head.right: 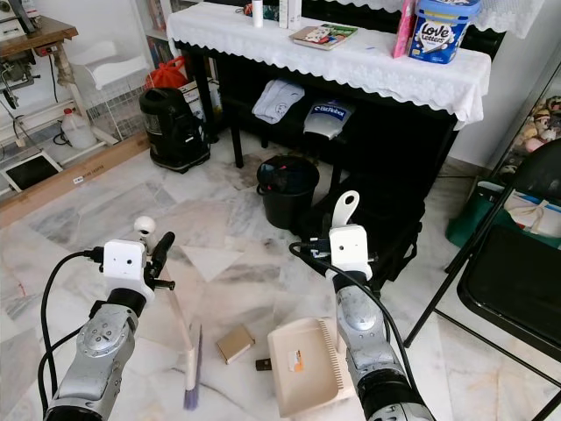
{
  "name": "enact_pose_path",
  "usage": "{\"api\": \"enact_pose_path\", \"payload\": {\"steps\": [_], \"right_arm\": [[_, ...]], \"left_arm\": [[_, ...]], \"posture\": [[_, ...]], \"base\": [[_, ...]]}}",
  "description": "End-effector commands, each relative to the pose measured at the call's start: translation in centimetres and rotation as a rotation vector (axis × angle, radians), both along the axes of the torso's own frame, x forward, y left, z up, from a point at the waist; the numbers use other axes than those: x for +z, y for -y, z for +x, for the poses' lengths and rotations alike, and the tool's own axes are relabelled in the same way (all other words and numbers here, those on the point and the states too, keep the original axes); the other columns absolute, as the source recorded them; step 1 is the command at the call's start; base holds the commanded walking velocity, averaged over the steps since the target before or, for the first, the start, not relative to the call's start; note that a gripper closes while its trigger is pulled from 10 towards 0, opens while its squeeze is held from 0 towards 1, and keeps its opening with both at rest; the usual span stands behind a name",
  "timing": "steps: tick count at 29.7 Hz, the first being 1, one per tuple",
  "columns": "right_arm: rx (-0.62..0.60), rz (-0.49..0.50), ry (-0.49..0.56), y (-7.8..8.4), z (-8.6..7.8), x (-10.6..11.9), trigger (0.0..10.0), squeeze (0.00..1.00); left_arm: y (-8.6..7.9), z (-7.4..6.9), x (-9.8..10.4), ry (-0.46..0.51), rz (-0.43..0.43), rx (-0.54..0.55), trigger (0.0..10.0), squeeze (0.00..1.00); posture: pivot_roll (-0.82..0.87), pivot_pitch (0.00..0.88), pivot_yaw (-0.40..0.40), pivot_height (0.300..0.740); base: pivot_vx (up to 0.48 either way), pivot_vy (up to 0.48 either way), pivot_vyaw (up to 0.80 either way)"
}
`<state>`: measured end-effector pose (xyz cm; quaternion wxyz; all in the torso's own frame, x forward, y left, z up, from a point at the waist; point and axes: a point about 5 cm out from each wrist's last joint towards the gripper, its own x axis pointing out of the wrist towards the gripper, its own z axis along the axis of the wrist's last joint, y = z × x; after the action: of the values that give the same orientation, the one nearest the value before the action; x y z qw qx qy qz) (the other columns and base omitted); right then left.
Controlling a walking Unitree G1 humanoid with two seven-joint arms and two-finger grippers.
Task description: Sweep floor
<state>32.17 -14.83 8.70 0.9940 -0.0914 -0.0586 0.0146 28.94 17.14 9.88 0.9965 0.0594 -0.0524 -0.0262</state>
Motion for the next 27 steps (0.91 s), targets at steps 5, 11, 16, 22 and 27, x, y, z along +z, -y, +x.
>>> {"api": "enact_pose_path", "payload": {"steps": [5, 11, 16, 22, 27], "right_arm": [[0.013, 0.001, 0.047, -0.26, 0.35, 1.08, 10.0, 0.0], [0.011, 0.001, 0.048, -0.23, 0.34, 1.09, 10.0, 0.0], [0.009, 0.0, 0.047, -0.17, 0.36, 1.09, 10.0, 0.0], [0.0, -0.003, 0.048, -0.05, 0.35, 1.09, 10.0, 0.0], [-0.031, -0.011, 0.059, 0.36, 0.27, 1.18, 10.0, 0.0]], "left_arm": [[-0.2, 0.04, 0.62, 0.034, -0.005, 0.01, 10.0, 0.0], [-0.22, 0.03, 0.66, 0.038, -0.004, 0.008, 10.0, 0.0], [-0.15, 0.04, 0.77, 0.045, -0.012, 0.005, 10.0, 0.0], [-0.33, -0.01, 0.78, 0.047, -0.01, 0.011, 10.0, 0.0], [-0.41, -0.08, 0.72, 0.045, -0.008, 0.012, 10.0, 0.0]], "posture": [[0.1, 0.042, 0.028, 0.74], [0.1, 0.042, 0.028, 0.74], [0.1, 0.044, 0.028, 0.74], [0.1, 0.045, 0.028, 0.74], [0.1, 0.045, 0.028, 0.74]], "base": [[0.322, 0.0, 0.0], [0.349, 0.0, 0.0], [0.286, 0.0, 0.0], [0.0, 0.0, 0.0], [0.0, 0.0, 0.0]]}}
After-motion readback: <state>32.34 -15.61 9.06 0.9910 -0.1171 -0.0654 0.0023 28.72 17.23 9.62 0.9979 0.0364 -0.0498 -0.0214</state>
